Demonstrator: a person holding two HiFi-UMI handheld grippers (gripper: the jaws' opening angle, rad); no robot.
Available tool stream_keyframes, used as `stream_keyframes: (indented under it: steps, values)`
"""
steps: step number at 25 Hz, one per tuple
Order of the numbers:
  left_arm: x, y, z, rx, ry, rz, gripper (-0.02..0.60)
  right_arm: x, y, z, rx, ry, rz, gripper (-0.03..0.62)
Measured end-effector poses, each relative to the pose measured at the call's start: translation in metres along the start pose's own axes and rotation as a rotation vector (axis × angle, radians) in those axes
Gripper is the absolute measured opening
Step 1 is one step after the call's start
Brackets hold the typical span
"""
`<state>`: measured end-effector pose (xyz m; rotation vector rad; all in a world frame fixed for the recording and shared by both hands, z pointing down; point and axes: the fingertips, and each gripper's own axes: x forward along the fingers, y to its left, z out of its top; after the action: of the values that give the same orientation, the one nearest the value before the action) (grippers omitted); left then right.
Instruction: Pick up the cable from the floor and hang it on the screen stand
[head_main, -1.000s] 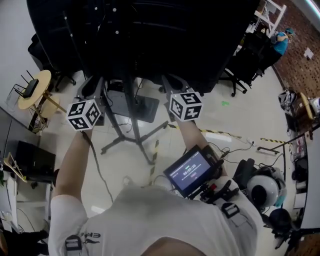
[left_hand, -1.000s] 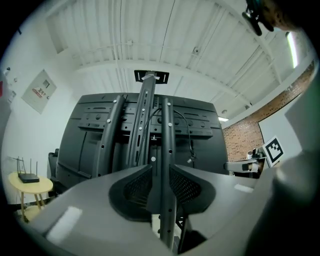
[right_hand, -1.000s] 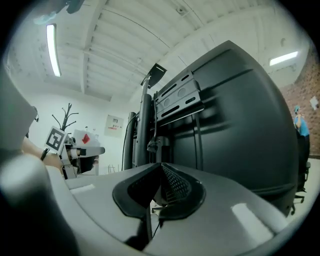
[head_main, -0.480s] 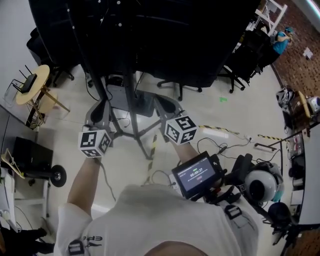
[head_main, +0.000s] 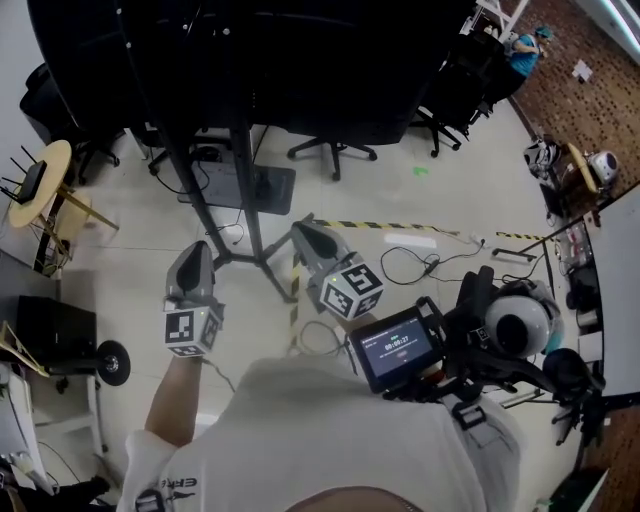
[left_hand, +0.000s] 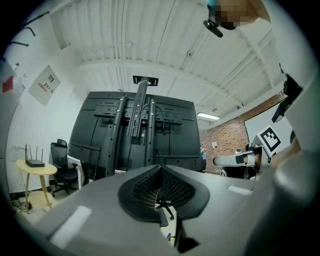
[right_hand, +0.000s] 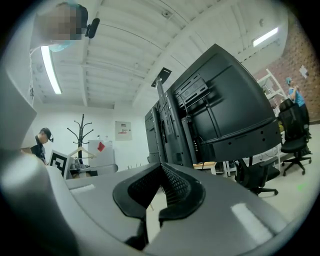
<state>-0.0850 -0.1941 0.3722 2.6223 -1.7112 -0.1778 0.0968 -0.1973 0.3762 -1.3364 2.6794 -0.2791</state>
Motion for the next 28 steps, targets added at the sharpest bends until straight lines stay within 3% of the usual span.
stream_keyframes:
  steps: [8, 28]
  values:
    - [-0.026, 0.023, -0.009, -0.005, 0.016, 0.018, 0.002, -0.016, 0.008, -0.009, -0.023, -0.001, -0.060, 0.014]
    - [-0.017, 0.032, 0.002, -0.008, 0.006, 0.006, 0.003, -0.012, 0.004, 0.001, -0.090, 0.006, -0.116, 0.012]
